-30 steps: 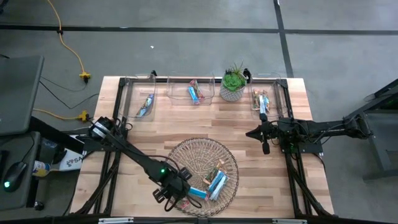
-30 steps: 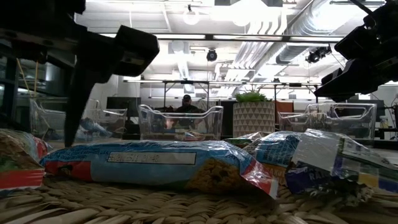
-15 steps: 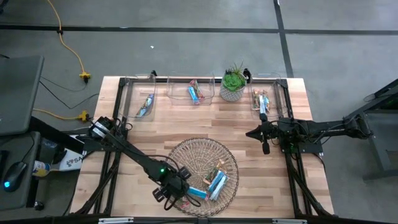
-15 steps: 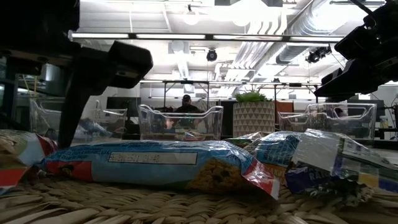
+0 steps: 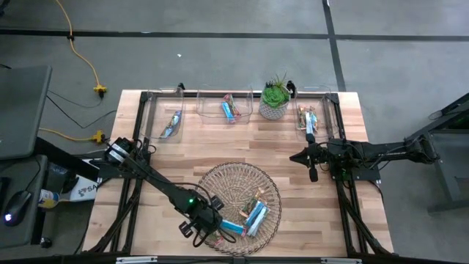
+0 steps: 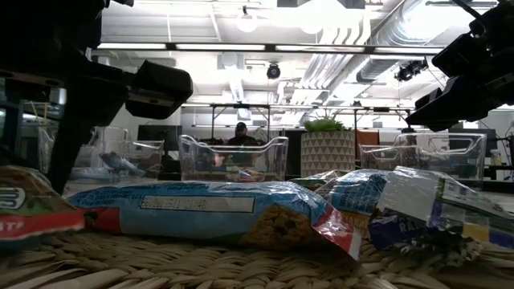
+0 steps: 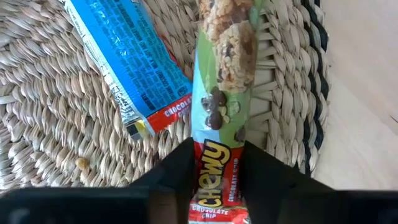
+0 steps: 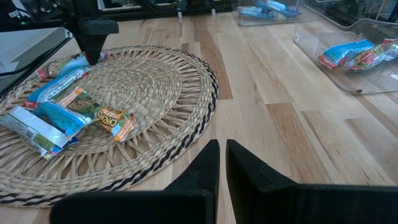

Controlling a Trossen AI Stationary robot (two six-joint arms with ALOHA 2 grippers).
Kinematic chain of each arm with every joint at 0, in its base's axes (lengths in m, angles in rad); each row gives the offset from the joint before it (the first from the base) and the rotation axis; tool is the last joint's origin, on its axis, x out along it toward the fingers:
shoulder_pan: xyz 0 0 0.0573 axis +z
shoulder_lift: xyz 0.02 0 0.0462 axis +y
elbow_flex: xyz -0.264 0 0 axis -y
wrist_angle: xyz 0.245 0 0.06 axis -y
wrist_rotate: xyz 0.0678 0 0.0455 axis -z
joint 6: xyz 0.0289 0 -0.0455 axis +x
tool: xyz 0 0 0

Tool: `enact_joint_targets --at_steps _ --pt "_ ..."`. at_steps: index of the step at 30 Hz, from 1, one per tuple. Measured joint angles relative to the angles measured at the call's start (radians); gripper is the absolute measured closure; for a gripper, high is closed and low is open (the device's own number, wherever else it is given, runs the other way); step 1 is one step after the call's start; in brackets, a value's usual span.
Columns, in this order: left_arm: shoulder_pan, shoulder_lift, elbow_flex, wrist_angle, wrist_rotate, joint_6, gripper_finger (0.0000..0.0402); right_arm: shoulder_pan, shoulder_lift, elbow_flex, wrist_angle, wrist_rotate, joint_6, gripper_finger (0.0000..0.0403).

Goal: Pick and place Granola Bars by type
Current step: Put the red granola bar into the middle transparent bin

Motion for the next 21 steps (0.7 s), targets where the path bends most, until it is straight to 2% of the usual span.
enact_joint_targets --at_steps 6,13,21 --pt "0.000 0.000 0.000 -0.001 0.034 -0.051 0.0343 0.000 0.000 0.000 0.000 0.000 0.000 0.0391" --pt "0.000 -0.011 0.022 -0.021 0.087 -0.130 0.0341 0.000 0.000 0.000 0.000 0.000 0.000 0.0391" --pt "0.000 -0.011 0.171 -0.083 0.094 -0.141 0.0340 0.000 0.000 0.000 0.000 0.000 0.000 0.0391"
